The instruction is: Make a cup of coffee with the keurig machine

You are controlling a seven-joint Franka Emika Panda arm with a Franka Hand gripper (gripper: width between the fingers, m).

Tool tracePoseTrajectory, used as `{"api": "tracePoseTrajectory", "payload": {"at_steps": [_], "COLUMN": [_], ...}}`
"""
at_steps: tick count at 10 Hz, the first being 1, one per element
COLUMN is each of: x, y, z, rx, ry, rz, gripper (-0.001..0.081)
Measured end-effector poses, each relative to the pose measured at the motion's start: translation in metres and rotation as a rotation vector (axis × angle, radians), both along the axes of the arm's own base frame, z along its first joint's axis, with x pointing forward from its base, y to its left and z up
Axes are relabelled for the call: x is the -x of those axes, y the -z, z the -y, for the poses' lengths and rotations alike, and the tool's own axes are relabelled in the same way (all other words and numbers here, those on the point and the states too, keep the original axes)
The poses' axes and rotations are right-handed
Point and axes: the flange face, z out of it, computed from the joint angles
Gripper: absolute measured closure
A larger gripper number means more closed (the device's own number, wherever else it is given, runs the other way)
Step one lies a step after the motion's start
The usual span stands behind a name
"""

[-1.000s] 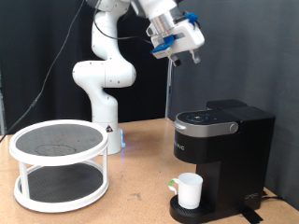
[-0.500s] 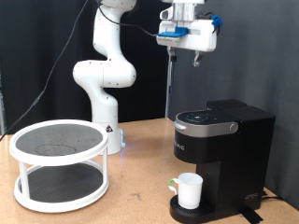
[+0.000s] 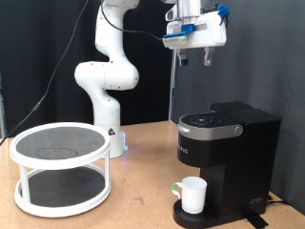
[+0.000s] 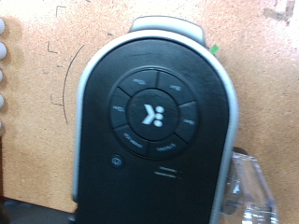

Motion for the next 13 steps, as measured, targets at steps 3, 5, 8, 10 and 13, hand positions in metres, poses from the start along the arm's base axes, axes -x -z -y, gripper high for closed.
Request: {"api": "tracePoseTrajectory", "payload": {"at_steps": [3,5,8,10,13], "x": [-0.025,-0.038,-0.049,-0.049,-0.041], "y": [0.013,0.025,0.051,0.07,0.099], "z": [0.008,0.01,0.003,-0.005,-0.019], "rx": [-0.006,-0.011,-0.023,-0.025,-0.016], "ry": [0.027,0.018,-0.043,-0.094,-0.143], "rz": [-0.007,-0.019,-0.05,-0.066,-0.107], "gripper": [0.0072,0.0072,0.0072,0.0338,0.0658]}}
